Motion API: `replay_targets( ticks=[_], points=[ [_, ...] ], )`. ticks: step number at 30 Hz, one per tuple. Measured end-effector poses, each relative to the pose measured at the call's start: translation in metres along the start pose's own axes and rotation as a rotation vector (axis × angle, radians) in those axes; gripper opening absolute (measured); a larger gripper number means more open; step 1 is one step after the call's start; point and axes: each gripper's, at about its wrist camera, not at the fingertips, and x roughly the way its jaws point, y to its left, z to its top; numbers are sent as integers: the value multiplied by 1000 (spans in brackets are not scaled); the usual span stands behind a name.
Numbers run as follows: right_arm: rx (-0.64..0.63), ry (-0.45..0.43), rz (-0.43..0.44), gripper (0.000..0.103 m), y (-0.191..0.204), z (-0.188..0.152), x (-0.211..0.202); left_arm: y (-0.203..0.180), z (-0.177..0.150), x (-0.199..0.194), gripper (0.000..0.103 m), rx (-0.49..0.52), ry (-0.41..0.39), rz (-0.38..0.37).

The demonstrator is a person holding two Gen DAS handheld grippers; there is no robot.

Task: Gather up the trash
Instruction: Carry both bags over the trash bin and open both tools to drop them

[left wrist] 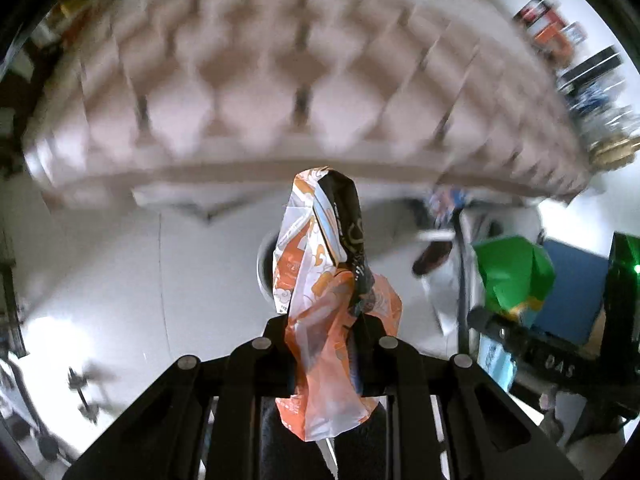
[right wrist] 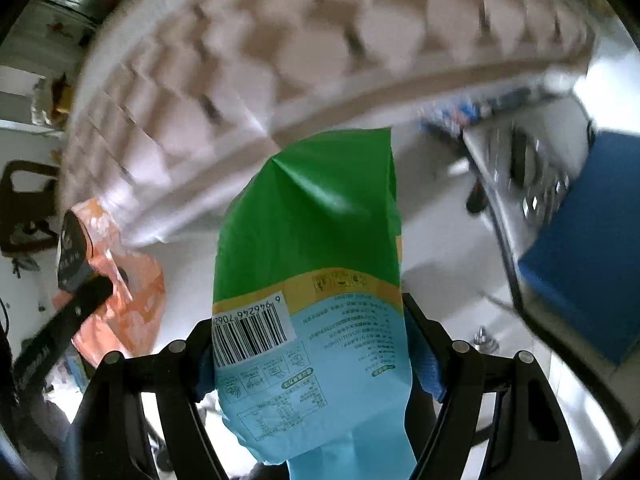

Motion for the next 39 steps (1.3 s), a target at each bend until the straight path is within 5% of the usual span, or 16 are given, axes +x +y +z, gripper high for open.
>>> replay_targets(
  ticks=[6, 12, 14, 17, 22, 28, 31, 39],
  points=[
    [16, 84, -11, 78, -31, -4, 127, 25, 4, 152, 21, -92, 124, 27],
    [28, 141, 15, 78, -56, 29, 268, 56, 24, 292, 23, -179, 199, -21],
    [17, 163, 30, 78, -60, 42, 310, 59, 31, 324, 28, -189, 217, -27],
    [-5, 184, 40, 78, -64, 58, 359, 66, 28, 354, 63, -198, 226, -40],
    [-24, 244, 70, 89, -61, 70, 412, 87, 15, 358, 99, -218, 227, -19],
    [-66, 241, 133, 103, -47, 69, 410, 110, -2, 322, 100, -210, 170, 102],
    [-98, 215, 99, 103, -41, 64, 390, 109, -12, 294, 100, -177, 127, 180],
    [-190, 121, -40, 103, -29, 37, 306, 81, -32, 216, 100, -139, 80, 198]
  ],
)
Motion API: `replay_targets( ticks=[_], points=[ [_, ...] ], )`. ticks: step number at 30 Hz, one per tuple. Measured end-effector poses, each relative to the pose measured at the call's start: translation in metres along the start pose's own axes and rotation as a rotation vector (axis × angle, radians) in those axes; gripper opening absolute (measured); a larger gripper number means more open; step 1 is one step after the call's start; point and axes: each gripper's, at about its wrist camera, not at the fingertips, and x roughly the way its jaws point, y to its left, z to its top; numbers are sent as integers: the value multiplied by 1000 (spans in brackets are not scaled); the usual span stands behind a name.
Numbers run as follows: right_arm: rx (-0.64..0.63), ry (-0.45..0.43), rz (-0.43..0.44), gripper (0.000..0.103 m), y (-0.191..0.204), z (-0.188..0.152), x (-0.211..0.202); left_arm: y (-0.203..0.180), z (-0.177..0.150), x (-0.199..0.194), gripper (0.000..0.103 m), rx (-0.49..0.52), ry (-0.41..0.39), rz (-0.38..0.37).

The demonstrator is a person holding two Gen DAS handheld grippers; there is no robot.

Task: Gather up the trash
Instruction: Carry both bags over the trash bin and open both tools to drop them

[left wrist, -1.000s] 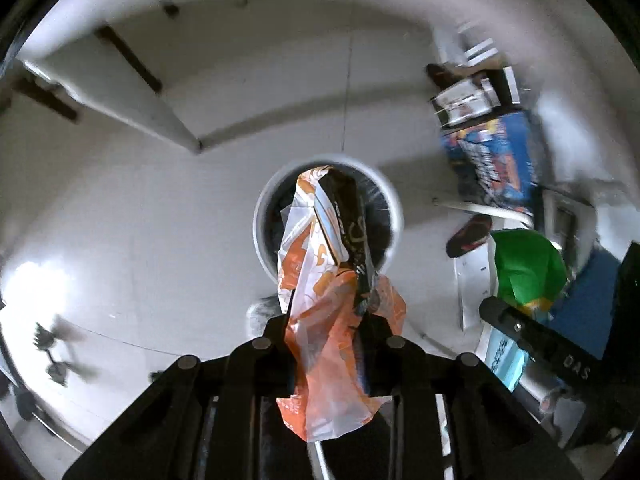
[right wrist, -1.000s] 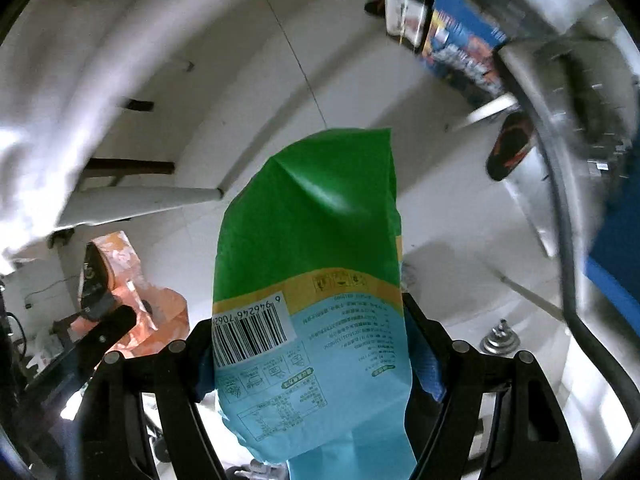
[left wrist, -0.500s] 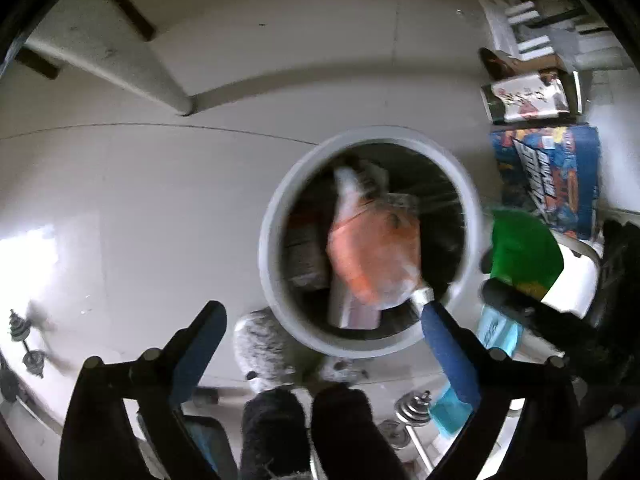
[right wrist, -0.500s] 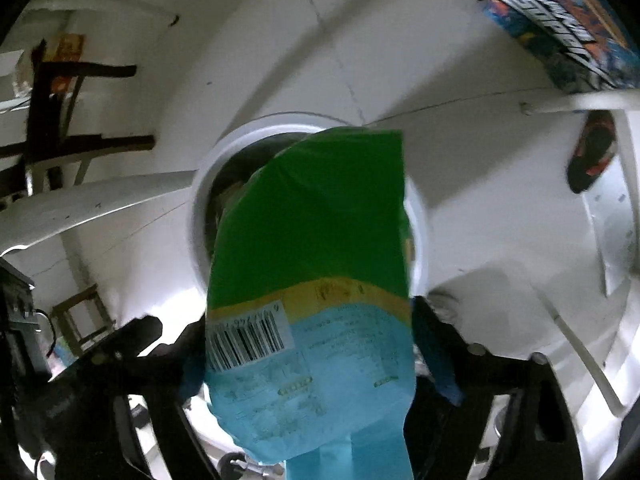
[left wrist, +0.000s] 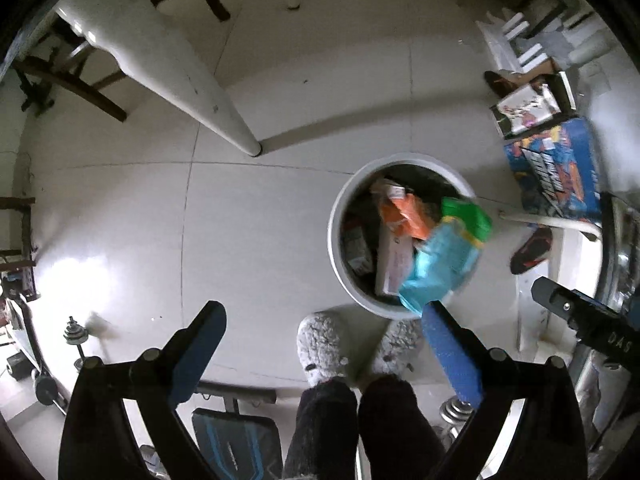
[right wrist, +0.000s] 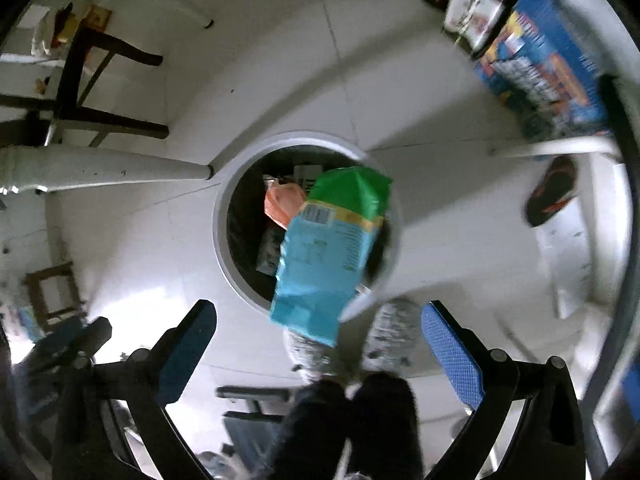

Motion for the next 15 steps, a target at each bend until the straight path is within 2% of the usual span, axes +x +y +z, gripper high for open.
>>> replay_targets(
  ticks=[6, 15],
  points=[
    [1, -33, -58, 103, 4, -37, -99, -16, -18, -93, 100, 28, -32, -24],
    [-41, -75, -11, 103, 33, -93, -287, -23, -43, -245, 100, 75, -84, -71]
  ],
)
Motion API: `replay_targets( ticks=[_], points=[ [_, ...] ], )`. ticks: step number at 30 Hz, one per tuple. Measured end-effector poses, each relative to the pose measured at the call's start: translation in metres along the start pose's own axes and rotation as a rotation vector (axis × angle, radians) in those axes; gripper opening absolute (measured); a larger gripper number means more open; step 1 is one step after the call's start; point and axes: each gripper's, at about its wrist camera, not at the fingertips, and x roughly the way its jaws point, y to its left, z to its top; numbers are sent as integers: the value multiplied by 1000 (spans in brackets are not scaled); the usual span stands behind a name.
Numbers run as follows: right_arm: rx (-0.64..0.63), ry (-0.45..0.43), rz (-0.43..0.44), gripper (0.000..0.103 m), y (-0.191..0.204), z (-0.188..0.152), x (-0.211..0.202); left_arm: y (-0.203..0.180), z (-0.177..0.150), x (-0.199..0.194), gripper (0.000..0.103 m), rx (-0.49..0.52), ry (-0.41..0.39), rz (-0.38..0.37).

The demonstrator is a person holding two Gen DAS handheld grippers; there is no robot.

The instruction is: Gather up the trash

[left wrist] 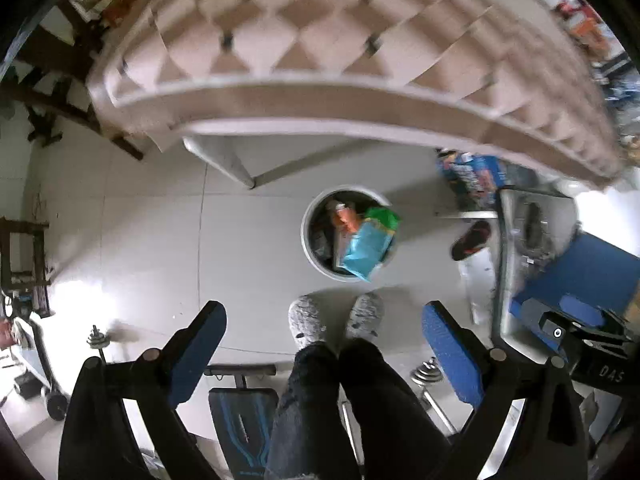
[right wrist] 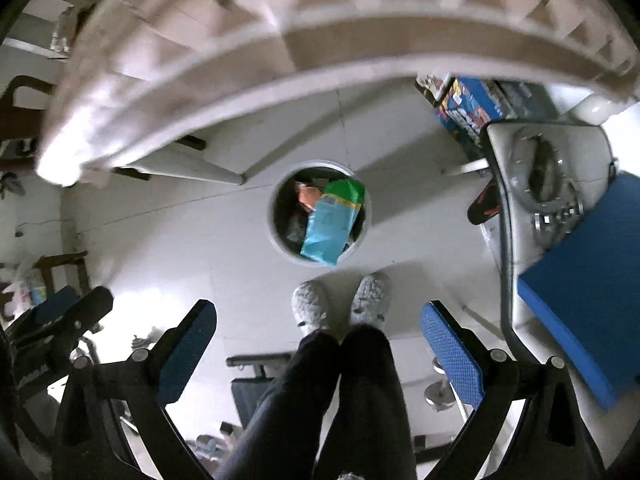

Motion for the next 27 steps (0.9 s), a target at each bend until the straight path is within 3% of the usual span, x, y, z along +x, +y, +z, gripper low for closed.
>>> replay_targets(
  ticks=[8, 15, 22, 27],
  points=[
    [-45, -39, 56, 103, 23, -31, -135, -15, -13, -105, 100, 43, -63, -69],
    [-47, -86, 135, 103, 26, -49, -217, -18, -25, -166, 100, 32, -107, -191],
    [-76, -93, 221, 103, 29, -63, -262, -18, -36, -202, 100, 16, -136, -277],
    [-109, -98, 253, 103, 34, -72, -282, -20, -41, -217, 100, 28, -162, -289]
  ],
)
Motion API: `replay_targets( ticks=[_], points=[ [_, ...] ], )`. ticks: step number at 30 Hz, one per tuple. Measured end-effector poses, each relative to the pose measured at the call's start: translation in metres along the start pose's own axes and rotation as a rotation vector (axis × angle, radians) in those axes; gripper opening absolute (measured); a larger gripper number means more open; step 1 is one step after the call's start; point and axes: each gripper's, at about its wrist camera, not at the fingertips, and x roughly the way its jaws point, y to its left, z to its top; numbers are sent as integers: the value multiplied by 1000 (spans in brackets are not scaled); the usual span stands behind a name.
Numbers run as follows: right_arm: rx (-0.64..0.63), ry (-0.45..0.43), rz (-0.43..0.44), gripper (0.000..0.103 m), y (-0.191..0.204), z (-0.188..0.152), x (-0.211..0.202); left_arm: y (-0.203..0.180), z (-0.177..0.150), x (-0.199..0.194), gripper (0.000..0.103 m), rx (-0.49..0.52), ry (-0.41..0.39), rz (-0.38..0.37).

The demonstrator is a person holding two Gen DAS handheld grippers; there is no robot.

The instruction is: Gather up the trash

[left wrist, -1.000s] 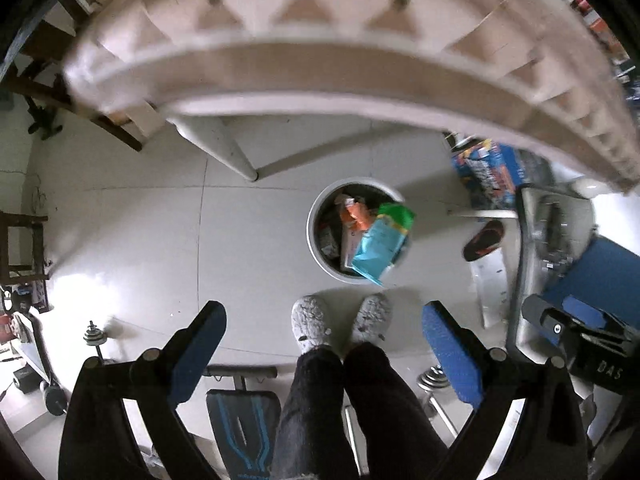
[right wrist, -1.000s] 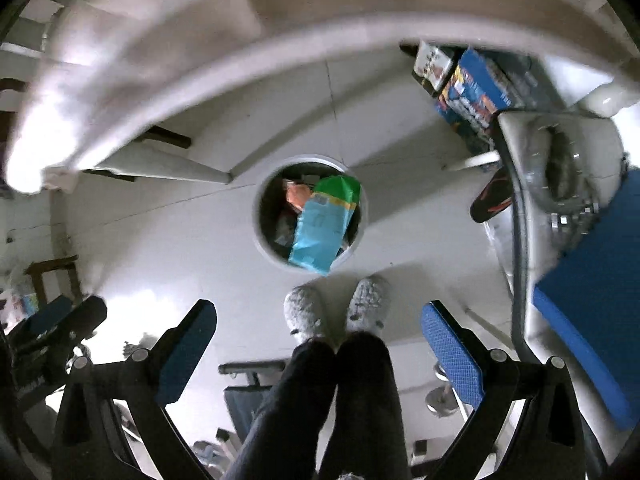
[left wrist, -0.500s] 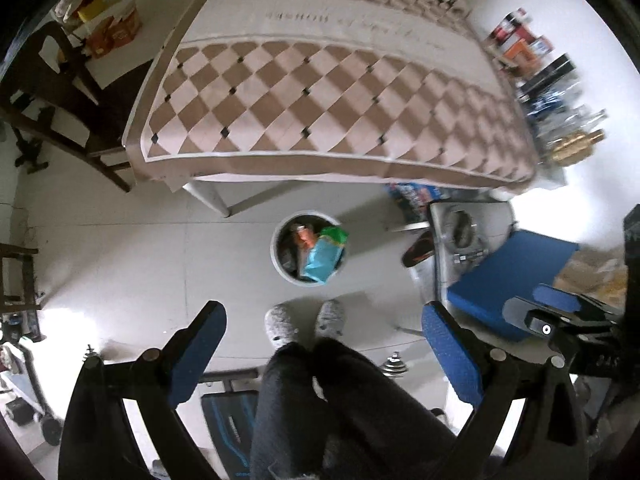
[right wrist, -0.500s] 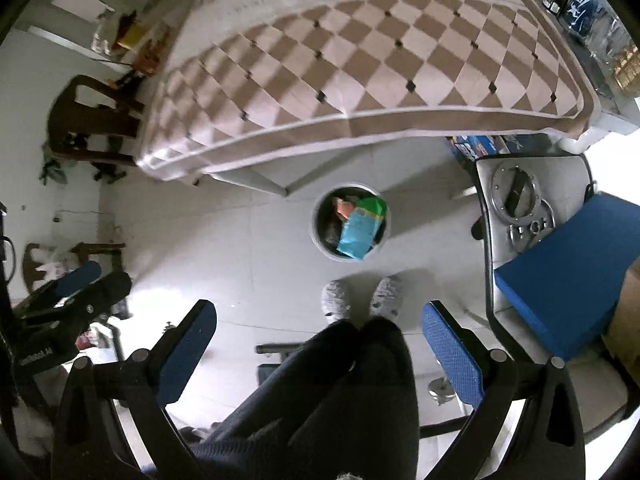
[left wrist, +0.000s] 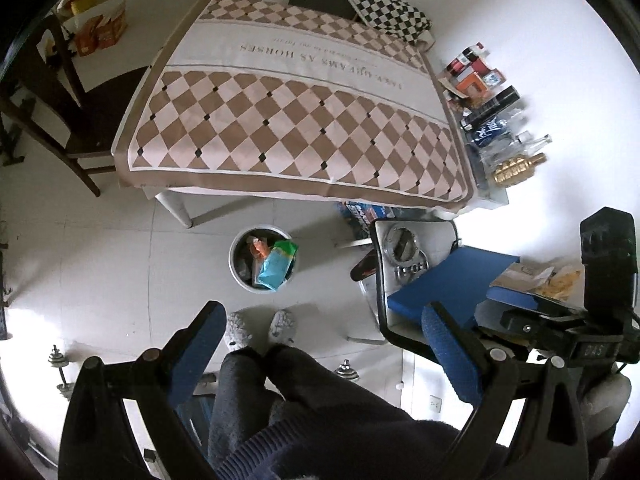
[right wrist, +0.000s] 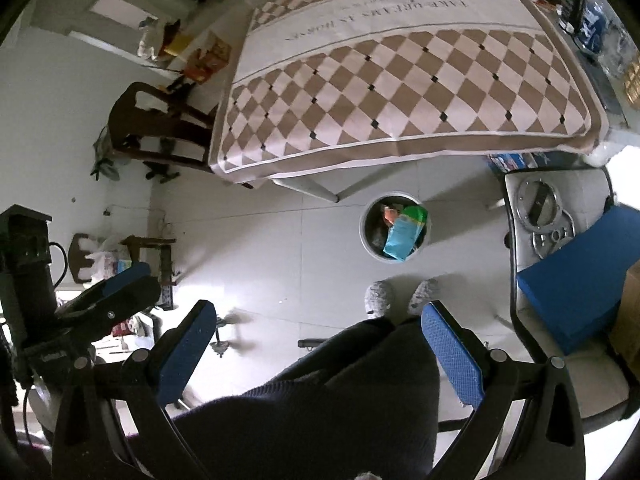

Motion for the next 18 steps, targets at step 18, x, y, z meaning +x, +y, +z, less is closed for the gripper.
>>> replay_targets(
  ticks=[18],
  points=[
    [-32, 11, 31, 103, 12, 0, -12, -3, 0, -18, 103, 18, -29, -24]
  ],
)
